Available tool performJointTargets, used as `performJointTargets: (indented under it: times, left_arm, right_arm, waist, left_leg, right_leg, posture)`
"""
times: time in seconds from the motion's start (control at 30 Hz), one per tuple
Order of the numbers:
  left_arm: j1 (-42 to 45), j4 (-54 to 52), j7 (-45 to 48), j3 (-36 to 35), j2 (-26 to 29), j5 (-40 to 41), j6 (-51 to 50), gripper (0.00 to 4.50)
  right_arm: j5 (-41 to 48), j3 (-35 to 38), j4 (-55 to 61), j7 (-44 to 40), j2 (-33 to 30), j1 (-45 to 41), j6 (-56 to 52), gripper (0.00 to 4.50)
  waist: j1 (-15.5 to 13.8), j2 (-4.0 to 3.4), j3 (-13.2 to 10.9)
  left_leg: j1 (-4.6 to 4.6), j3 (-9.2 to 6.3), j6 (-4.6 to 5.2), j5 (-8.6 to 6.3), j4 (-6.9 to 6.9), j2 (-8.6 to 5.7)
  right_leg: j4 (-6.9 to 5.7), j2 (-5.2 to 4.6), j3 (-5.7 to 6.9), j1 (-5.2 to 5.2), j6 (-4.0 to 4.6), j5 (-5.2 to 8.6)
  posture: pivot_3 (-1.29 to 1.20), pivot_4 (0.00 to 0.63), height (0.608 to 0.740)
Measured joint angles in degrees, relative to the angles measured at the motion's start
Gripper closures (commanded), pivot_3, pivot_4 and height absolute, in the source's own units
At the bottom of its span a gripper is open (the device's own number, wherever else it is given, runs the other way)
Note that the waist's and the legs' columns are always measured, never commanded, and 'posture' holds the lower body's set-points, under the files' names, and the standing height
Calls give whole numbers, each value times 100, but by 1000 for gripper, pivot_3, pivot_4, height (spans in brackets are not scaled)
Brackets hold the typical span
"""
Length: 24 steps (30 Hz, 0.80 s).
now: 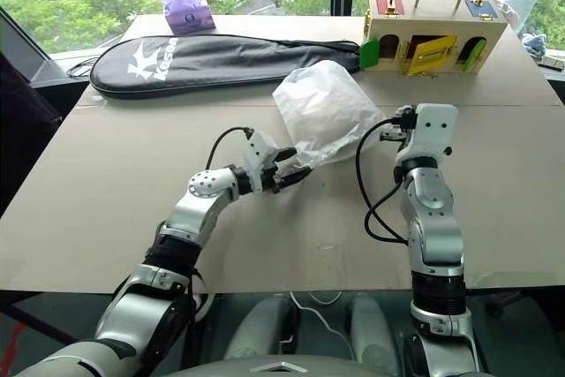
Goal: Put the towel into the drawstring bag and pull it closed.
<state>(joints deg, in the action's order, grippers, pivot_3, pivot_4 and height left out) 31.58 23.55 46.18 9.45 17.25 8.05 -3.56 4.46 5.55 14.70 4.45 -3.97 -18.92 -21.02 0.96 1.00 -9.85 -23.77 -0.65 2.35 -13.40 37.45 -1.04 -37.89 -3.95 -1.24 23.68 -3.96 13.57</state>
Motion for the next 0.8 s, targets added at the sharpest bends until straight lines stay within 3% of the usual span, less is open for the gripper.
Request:
performJointTargets:
  times: [0.03, 0.13, 0.27, 0.3, 0.53, 0.8]
  left_arm:
    - [16, 67, 4, 0, -16, -6, 46, 1525]
    - [95, 248, 41, -5, -55, -5, 183, 2313]
    - [167, 408, 141, -54, -106, 21, 267, 4239]
    - [166, 409, 162, -62, -110, 37, 266, 4413]
    - [127, 336, 261, -264, -189, 285, 104, 4413]
    - [-596, -837, -25, -920, -113, 1020, -1021, 4413]
  right_arm:
    - [-1, 0, 0, 3, 0, 0, 0, 4500]
    - [-10, -1, 0, 11, 0, 0, 2, 4500]
    - [-40, 0, 0, 33, -2, 0, 4, 4500]
    - [-49, 1, 0, 39, -3, 1, 4, 4500]
    - [-107, 2, 0, 45, -5, 1, 8, 4500]
    - [-133, 28, -2, 47, -17, 1, 14, 4500]
  waist:
    - [0, 0, 0]
    - [-4, 0, 0]
    - [-5, 0, 0]
    - [-4, 0, 0]
    - [2, 0, 0]
    - [21, 0, 0]
  left_leg:
    - [-1, -1, 0, 0, 0, 0]
    - [0, -1, 0, 0, 0, 0]
    - [-1, -1, 0, 0, 1, 0]
    - [-1, -1, 0, 0, 1, 0]
    - [-1, -2, 0, 0, 1, 0]
    - [0, -3, 0, 0, 1, 6]
  right_leg:
    - [0, 0, 0, 0, 0, 0]
    - [0, 0, 1, 0, 0, 0]
    - [-1, 0, 1, -1, 0, 0]
    - [-1, 0, 1, -1, 0, 0]
    - [-1, 0, 1, 0, 0, 0]
    - [-1, 1, 1, 0, 0, 0]
  posture:
    - [0, 150, 740]
    - [0, 150, 740]
    - [0, 150, 740]
    - [0, 150, 740]
    - [0, 150, 740]
    - [0, 150, 740]
